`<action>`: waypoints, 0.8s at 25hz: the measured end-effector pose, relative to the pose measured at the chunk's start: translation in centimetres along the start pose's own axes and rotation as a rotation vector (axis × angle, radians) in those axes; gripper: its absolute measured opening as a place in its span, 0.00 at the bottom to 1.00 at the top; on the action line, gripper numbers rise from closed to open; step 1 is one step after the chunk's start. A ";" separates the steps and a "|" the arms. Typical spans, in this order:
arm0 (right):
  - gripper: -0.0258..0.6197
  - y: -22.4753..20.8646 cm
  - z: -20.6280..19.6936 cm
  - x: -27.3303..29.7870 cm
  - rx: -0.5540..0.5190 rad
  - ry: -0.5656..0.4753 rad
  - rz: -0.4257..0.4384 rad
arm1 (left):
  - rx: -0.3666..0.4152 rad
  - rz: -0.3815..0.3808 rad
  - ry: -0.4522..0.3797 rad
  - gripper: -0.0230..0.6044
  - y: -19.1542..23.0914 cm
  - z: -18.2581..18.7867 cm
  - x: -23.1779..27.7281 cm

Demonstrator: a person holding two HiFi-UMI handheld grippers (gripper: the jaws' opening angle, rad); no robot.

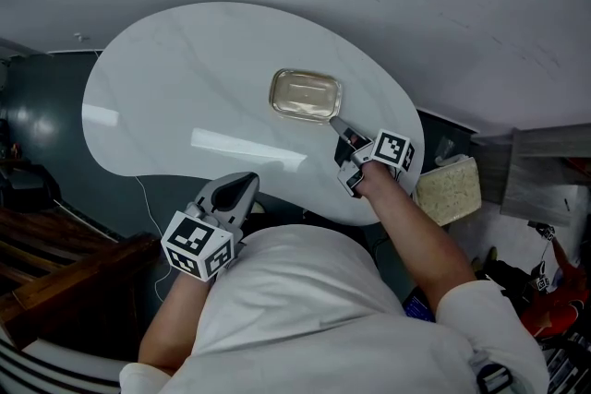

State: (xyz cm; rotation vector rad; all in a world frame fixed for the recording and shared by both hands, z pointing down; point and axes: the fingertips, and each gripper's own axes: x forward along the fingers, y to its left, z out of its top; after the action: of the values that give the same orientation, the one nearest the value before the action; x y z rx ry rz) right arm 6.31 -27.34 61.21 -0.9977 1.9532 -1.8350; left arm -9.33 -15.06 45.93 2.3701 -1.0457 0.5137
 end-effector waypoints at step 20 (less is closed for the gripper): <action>0.11 5.8 -6.0 -1.1 -0.027 0.120 0.126 | -0.031 0.037 -0.089 0.06 2.2 -0.4 -3.4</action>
State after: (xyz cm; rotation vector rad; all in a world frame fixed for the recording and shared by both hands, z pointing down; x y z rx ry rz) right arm 1.67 -22.33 56.36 -0.7690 2.0646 -1.8415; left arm -13.26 -14.18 45.13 2.3692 -1.1310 0.4056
